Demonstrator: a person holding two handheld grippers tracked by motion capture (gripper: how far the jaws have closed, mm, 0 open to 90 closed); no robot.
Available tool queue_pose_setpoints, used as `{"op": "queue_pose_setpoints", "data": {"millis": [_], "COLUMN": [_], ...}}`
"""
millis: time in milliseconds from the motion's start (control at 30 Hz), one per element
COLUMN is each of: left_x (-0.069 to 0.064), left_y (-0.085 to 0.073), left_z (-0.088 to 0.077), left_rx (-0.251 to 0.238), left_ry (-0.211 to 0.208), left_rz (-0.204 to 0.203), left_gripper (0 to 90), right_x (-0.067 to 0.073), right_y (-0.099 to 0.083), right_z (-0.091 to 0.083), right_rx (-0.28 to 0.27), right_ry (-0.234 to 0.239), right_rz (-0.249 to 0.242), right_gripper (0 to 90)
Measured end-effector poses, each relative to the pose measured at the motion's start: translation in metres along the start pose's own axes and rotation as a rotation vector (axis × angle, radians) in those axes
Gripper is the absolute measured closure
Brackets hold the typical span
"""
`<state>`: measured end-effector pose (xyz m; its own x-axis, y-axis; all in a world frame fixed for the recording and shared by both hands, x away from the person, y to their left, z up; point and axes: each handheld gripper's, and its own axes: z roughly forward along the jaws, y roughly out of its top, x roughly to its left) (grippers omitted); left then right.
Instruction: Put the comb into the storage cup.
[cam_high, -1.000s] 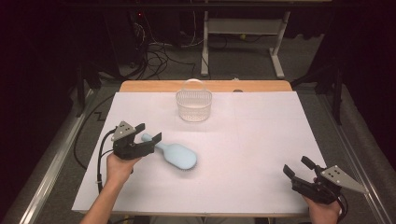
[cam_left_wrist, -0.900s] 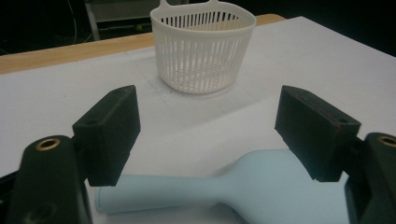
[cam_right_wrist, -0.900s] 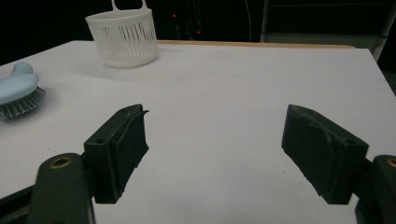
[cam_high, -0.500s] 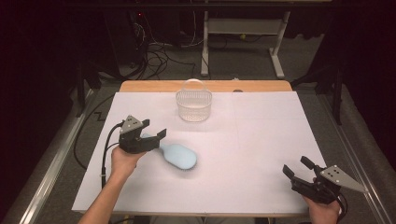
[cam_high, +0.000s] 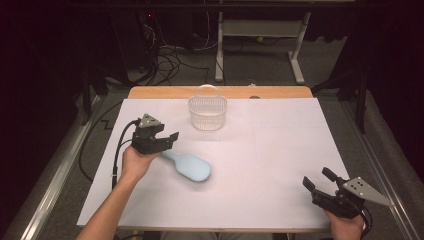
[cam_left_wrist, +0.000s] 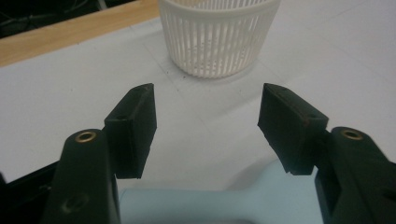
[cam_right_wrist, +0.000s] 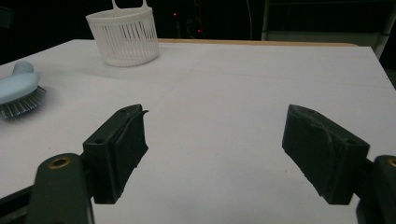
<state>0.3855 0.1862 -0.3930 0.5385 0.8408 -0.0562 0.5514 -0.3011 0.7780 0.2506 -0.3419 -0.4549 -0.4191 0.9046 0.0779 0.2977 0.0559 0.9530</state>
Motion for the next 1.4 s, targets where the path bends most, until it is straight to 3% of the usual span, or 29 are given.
{"op": "queue_pose_setpoints", "data": {"millis": [200,333,467,533,867,933,1167,1400], "left_x": [0.004,0.007,0.011,0.011,0.019,0.02,0.024,0.026], "left_y": [0.009,0.014,0.017,0.017,0.016,0.016,0.014,0.014], "left_z": [0.009,0.017,0.024,0.027,0.039,0.04,0.046,0.053], "left_rx": [0.147,0.226,0.304,0.338,0.434,0.442,0.477,0.512], "left_ry": [0.032,0.031,-0.023,-0.021,0.021,0.018,0.019,0.043], "left_rz": [-0.004,-0.038,-0.039,-0.038,-0.048,-0.055,-0.058,-0.058], "left_gripper": [39.3,39.4,42.5,45.5,53.4,58.8,65.2,75.2], "right_x": [0.0,0.0,0.0,0.001,0.001,0.001,0.001,0.001], "right_y": [0.0,0.0,0.0,0.0,0.0,0.0,0.0,0.0], "right_z": [0.0,0.0,0.0,0.0,0.001,0.001,0.001,0.001], "right_rx": [0.0,0.001,0.002,0.004,0.006,0.007,0.007,0.005], "right_ry": [-0.001,-0.001,-0.003,-0.003,-0.001,0.0,-0.001,-0.006], "right_rz": [0.0,-0.002,-0.006,-0.015,-0.015,-0.015,-0.016,-0.017], "right_gripper": [22.1,22.1,22.2,22.2,22.1,22.2,22.2,22.2]}}
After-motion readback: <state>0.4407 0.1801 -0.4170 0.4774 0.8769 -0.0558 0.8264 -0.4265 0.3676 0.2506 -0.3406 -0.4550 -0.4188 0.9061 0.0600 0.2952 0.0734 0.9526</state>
